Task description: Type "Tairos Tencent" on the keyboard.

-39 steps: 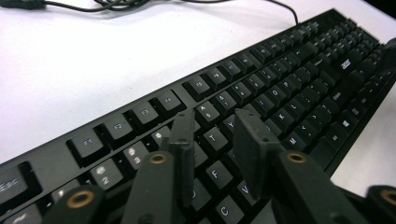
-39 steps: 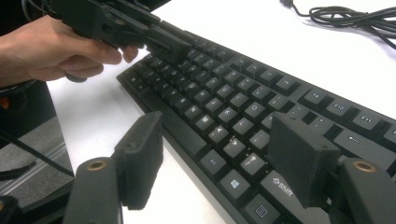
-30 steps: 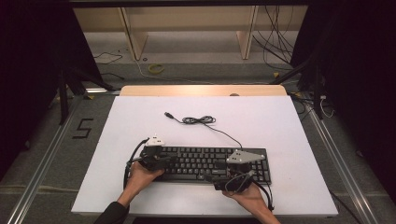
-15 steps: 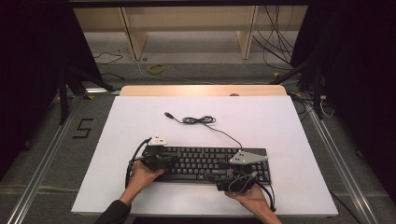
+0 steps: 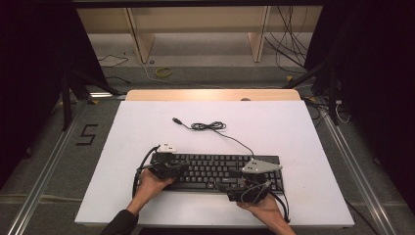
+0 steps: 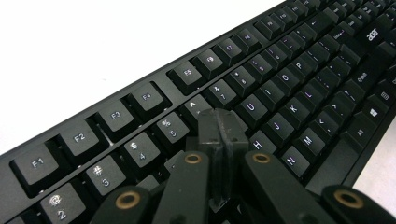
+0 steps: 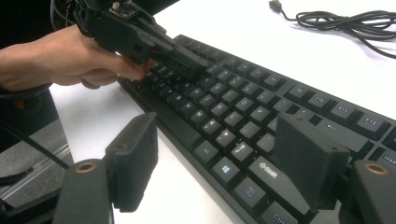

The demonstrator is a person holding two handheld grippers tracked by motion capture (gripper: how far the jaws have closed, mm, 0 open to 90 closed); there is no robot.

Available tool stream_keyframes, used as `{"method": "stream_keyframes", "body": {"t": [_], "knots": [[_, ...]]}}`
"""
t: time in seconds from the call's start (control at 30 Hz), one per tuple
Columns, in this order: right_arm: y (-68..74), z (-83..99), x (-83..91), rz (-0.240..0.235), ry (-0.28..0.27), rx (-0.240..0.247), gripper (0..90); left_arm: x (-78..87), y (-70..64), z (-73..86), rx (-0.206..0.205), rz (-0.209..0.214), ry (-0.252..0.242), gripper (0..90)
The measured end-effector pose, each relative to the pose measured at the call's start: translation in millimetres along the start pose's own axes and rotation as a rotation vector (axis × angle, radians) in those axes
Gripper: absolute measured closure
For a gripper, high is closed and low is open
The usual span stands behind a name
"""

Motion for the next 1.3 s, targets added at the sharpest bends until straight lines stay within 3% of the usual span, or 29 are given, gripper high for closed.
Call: {"method": "stream_keyframes", "body": {"t": [0.27,0.97,1.1,1.3], "knots": [[-0.5,0.5,0.9,0.004,-0.002,-0.001,31.7,0.7,-0.4,0.1,-0.01,-0.008,0.0,89.1],[-4.0,1.1,2.0,0.008,-0.004,-0.009,31.2,11.9,0.8,-5.7,0.018,0.005,-0.029,81.3],[-4.3,1.1,2.3,0.01,-0.005,-0.009,31.0,16.0,-0.9,-7.4,0.028,0.034,-0.04,75.0],[-6.4,0.4,3.9,0.016,-0.013,-0.005,30.7,22.9,-1.6,-10.2,0.045,0.067,-0.069,58.4]]}}
Point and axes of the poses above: each handheld gripper's, and its own axes: x roughly backward along the jaws, z roughly out of its underside, y roughly to its left, the point moved 9 cm from there along -x, roughly forward along the jaws, and after that the axes turned 15 degrees about x, right-handed, at the moved point
